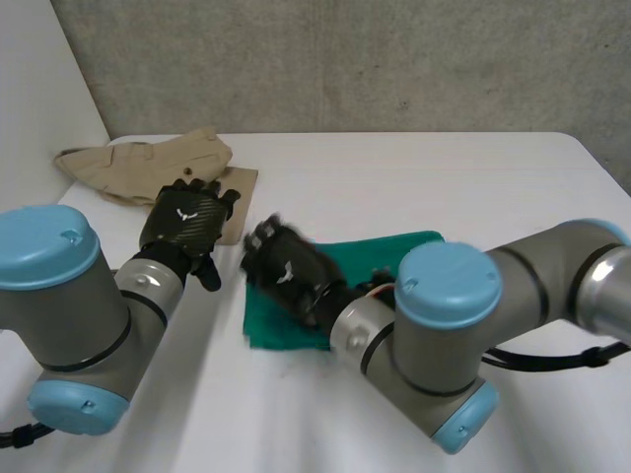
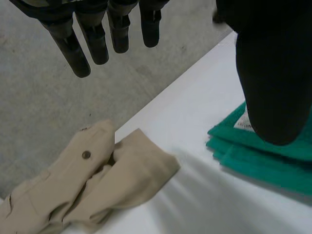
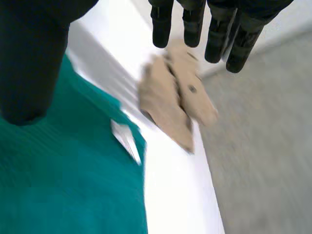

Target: Fold the laundry.

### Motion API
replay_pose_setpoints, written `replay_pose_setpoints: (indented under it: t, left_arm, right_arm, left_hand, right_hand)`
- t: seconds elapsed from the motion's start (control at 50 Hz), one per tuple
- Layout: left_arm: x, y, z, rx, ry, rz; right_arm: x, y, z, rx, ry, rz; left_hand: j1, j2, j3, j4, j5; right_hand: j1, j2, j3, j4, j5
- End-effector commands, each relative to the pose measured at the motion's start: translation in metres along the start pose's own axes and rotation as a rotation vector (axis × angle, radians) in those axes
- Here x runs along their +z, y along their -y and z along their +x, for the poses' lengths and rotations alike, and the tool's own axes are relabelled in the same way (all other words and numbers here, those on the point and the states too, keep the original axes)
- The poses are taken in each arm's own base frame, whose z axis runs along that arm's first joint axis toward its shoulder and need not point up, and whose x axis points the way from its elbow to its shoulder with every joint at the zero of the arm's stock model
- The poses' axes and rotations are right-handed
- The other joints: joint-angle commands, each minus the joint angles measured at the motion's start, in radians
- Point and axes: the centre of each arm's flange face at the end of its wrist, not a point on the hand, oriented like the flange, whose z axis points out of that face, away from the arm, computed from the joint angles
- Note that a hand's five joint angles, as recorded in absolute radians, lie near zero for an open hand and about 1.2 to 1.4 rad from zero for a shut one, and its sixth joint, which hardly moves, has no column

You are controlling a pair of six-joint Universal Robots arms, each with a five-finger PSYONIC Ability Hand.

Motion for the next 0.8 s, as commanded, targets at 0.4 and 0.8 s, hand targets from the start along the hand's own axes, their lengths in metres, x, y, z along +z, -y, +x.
replay_pose_setpoints:
  t: [0.4,0.8]
  left_arm:
    - [-0.003,0.016,0.042,0.018,-0.101,0.062]
    - [-0.006,0.034,0.02,0.004,-0.021,0.097]
  right_arm:
    - [-0.094,-0.153,0.067,0.531,-0.266,-0.572]
    - [-0.022,0.015,-0.01,0.047,0.007,-0.087]
  left_hand:
    - [0.0,-0.016,-0.022,-0.014,-0.023]
    - [-0.006,-0.021,-0.028,-0.019,-0.029]
  right_hand:
    - [1.173,1.143,1.142,1.129,1.117]
    - [1.173,1.143,1.142,1.129,1.117]
